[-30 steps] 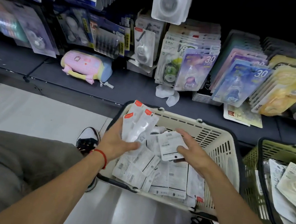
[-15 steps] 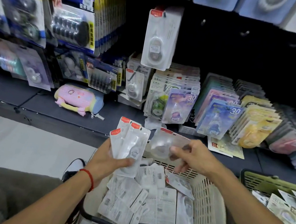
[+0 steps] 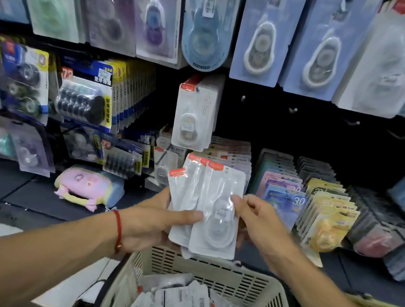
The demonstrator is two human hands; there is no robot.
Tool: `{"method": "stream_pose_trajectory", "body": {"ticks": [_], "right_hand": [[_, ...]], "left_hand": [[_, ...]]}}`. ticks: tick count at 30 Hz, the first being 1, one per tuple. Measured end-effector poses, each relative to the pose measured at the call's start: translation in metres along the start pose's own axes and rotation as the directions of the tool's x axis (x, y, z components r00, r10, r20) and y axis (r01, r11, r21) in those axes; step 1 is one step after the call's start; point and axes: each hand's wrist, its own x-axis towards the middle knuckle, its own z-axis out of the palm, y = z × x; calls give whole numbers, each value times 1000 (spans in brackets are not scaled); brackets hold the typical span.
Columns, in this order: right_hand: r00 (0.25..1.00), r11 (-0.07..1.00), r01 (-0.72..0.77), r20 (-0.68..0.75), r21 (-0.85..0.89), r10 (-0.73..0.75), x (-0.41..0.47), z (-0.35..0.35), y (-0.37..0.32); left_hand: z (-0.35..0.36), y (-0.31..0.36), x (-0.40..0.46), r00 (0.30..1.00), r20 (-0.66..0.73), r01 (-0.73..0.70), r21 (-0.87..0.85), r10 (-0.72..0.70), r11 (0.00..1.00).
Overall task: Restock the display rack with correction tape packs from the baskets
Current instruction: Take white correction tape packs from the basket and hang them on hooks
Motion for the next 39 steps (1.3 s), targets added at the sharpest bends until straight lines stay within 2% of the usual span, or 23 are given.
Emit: {"method": "stream_pose_trajectory", "body": {"ticks": [3,5,9,14,17,25,27,28,30,31,32,34,37,39], "right_hand": [[986,993,18,-164,118,1,6,13,-13],[988,969,63,-155,239,-26,7,15,-21],[978,931,206,-82,301,-191,10,11,-36],[905,906,396,-235,152,-356,30,6,-60],[863,893,441,-320,96,-392,44,7,-70],[822,887,454,-423,83,-381,59,9,-72],[811,911,413,-458,8,-364,62,9,-72],[821,937,345,-465,-60,-332,63,9,-72],[842,940,145,-461,-309,-281,65,8,-67],[839,901,96,-452,-423,-302,63,8,-65],[839,877,115,-427,-467,-337,61,10,-63],[881,904,250,-307,-345,-361,57,15,-61],[938,924,316,-72,-216,-338,52,28,-55],[937,928,329,-67,-174,-344,52,33,-51]], "left_hand": [[1,13,14,997,-48,-56,-57,54,997],[1,23,25,989,-87,-131,-111,122,985],[1,44,40,954,-110,-291,-105,279,951],[-7,58,36,888,-276,-404,-82,368,911],[-14,63,31,853,-342,-441,-70,393,895],[-27,65,22,881,-314,-404,-114,353,908],[-29,66,22,891,-315,-391,-164,328,906],[-29,66,22,896,-310,-385,-181,319,905],[-29,66,22,897,-305,-381,-168,319,909],[-28,66,22,895,-305,-381,-144,326,913],[-27,65,22,893,-304,-382,-117,333,917],[-24,62,23,893,-291,-378,-75,342,923],[-19,58,24,906,-250,-366,-52,343,929],[-16,56,25,911,-230,-364,-53,343,930]]}}
